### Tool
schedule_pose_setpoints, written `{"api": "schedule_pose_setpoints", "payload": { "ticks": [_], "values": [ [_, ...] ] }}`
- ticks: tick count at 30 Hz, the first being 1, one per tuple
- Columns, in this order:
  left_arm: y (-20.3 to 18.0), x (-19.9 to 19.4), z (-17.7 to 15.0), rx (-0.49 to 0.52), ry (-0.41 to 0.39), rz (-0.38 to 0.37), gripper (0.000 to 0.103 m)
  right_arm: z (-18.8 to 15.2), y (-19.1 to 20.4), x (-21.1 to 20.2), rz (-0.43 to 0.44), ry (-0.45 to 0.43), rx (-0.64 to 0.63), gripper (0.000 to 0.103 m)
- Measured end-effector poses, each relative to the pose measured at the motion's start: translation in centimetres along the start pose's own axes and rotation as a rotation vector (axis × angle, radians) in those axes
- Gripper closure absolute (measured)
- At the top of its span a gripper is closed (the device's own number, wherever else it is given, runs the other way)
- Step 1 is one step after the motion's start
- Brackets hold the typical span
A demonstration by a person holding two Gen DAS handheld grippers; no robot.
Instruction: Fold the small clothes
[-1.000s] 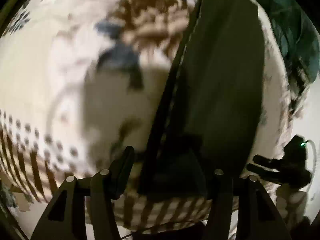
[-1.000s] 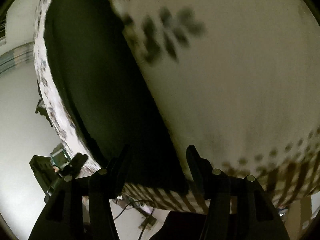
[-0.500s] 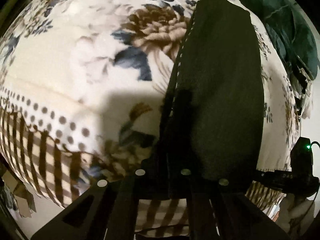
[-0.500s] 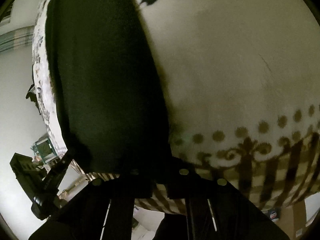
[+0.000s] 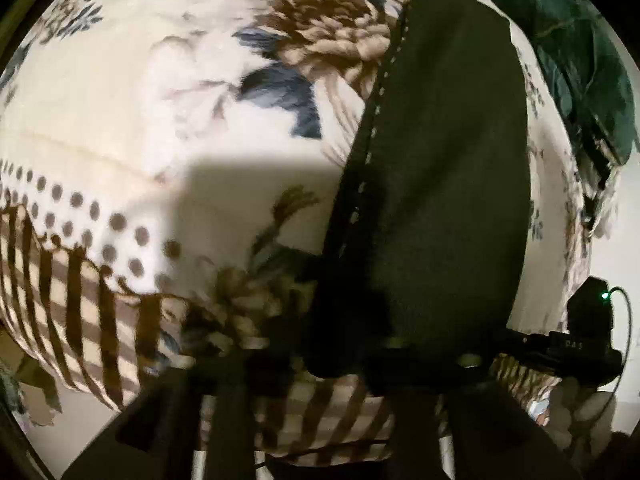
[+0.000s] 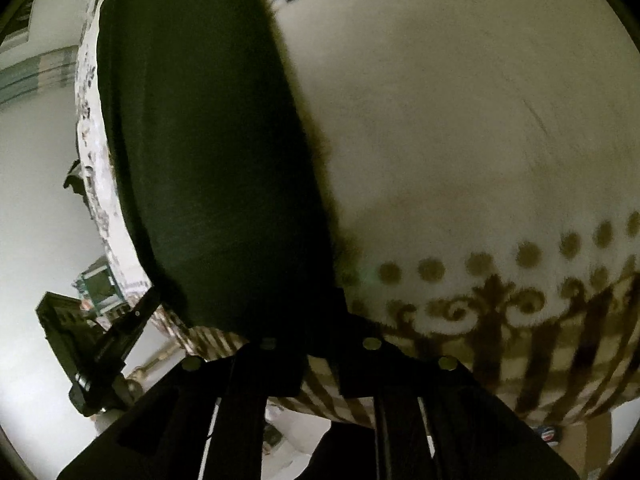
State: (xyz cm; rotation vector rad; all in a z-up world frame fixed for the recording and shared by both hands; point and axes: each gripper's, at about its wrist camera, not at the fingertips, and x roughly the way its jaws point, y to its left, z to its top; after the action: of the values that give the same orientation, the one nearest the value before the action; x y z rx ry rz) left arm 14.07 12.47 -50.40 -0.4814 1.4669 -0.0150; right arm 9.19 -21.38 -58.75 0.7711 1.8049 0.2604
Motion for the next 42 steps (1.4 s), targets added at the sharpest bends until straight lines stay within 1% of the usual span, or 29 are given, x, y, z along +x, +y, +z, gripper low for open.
{"api": "schedule_pose_setpoints", "payload": {
  "ticks": [1, 2, 3, 4, 5, 6, 9, 12, 13, 14, 15, 16, 17, 18, 21, 23, 24, 26, 27, 30, 32, 34, 35, 36, 38, 39, 40, 41, 42],
  "values": [
    [0.5, 0.3, 0.0, -0.017, 0.01, -0.03, 0.047, 0.1, -0.3, -0.1, 0.013, -0.003, 0.006, 0.076],
    [0.8, 1.1, 0.2, -0.041, 0.021, -0.086, 0.045, 0.3, -0.6, -0.2, 0.039, -0.005, 0.013, 0.066],
    [1.0, 1.6, 0.2, -0.051, 0.033, -0.12, 0.045, 0.4, -0.9, -0.1, 0.069, -0.004, 0.021, 0.059],
    [1.3, 2.6, -0.1, -0.057, 0.059, -0.147, 0.045, 0.6, -1.1, 0.1, 0.097, -0.003, 0.029, 0.056],
    [1.1, 3.5, 0.0, -0.053, 0.077, -0.149, 0.045, 0.7, -1.2, 0.4, 0.121, 0.001, 0.032, 0.048],
    [0.9, 4.2, 0.1, -0.037, 0.083, -0.136, 0.045, 0.9, -1.2, 0.9, 0.139, 0.007, 0.034, 0.045],
    [0.0, 5.0, 0.0, -0.004, 0.083, -0.111, 0.044, 1.3, -1.3, 2.0, 0.156, 0.024, 0.035, 0.044],
    [-0.5, 4.9, -0.1, 0.031, 0.072, -0.105, 0.044, 1.5, -1.2, 2.3, 0.178, 0.025, 0.048, 0.043],
    [-0.6, 4.8, -0.4, 0.045, 0.065, -0.099, 0.052, 1.4, -1.1, 2.3, 0.188, 0.025, 0.044, 0.043],
    [-0.7, 4.7, -0.6, 0.057, 0.057, -0.103, 0.079, 1.3, -0.8, 2.2, 0.192, 0.022, 0.034, 0.053],
    [-0.9, 4.6, -0.7, 0.056, 0.056, -0.121, 0.094, 1.0, -0.5, 2.2, 0.19, 0.023, 0.019, 0.072],
    [-0.8, 4.3, -0.9, 0.047, 0.047, -0.14, 0.094, 0.8, -0.2, 2.3, 0.188, 0.024, 0.006, 0.081],
    [-0.9, 3.8, -1.1, 0.044, 0.033, -0.147, 0.094, 0.6, 0.0, 2.4, 0.192, 0.023, 0.0, 0.086],
    [-0.9, 3.5, -1.0, 0.038, 0.025, -0.152, 0.094, 0.3, 0.1, 2.1, 0.198, 0.009, 0.001, 0.089],
    [-0.4, 1.7, -1.0, -0.019, -0.002, -0.207, 0.094, -0.4, 0.8, 1.0, 0.211, -0.015, -0.005, 0.09],
    [-0.8, 0.4, -0.9, -0.069, -0.018, -0.269, 0.094, -0.8, 1.4, -0.1, 0.239, -0.026, -0.011, 0.091],
    [-0.9, 0.0, -0.8, -0.077, -0.024, -0.283, 0.094, -1.1, 1.8, -0.5, 0.249, -0.031, -0.016, 0.091],
    [-1.4, -1.6, -0.3, -0.098, -0.043, -0.343, 0.095, -1.4, 2.5, -1.8, 0.273, -0.045, -0.028, 0.091],
    [-2.0, -1.6, 0.1, -0.098, -0.052, -0.354, 0.095, -1.5, 3.0, -3.0, 0.291, -0.059, -0.037, 0.091],
    [-3.2, -3.4, 1.7, -0.092, -0.083, -0.412, 0.095, -1.4, 3.6, -6.2, 0.323, -0.098, -0.065, 0.091],
    [-4.8, -4.2, 3.9, -0.087, -0.112, -0.454, 0.094, -0.8, 4.7, -8.6, 0.348, -0.137, -0.084, 0.091],
    [-4.5, -5.3, 5.9, -0.1, -0.14, -0.496, 0.095, 0.0, 5.2, -10.6, 0.362, -0.167, -0.101, 0.091],
    [-5.2, -5.4, 7.6, -0.105, -0.158, -0.519, 0.095, 0.9, 6.2, -11.9, 0.38, -0.191, -0.113, 0.091],
    [-4.8, -5.9, 8.6, -0.103, -0.17, -0.525, 0.095, 1.9, 6.9, -12.9, 0.393, -0.21, -0.12, 0.091],
    [-6.0, -5.7, 12.3, -0.093, -0.203, -0.536, 0.094, 3.8, 8.2, -14.4, 0.407, -0.242, -0.133, 0.091],
    [-6.6, -5.4, 13.8, -0.084, -0.214, -0.534, 0.094, 5.5, 9.3, -15.3, 0.412, -0.271, -0.148, 0.091],
    [-7.0, -4.9, 15.6, -0.079, -0.218, -0.541, 0.094, 6.7, 9.1, -16.4, 0.408, -0.287, -0.156, 0.091],
    [-7.6, -4.2, 17.8, -0.083, -0.223, -0.539, 0.094, 8.2, 9.8, -16.7, 0.402, -0.306, -0.165, 0.091],
    [-7.9, -3.8, 19.1, -0.085, -0.222, -0.542, 0.094, 10.2, 10.6, -17.2, 0.396, -0.331, -0.171, 0.091]
  ]
}}
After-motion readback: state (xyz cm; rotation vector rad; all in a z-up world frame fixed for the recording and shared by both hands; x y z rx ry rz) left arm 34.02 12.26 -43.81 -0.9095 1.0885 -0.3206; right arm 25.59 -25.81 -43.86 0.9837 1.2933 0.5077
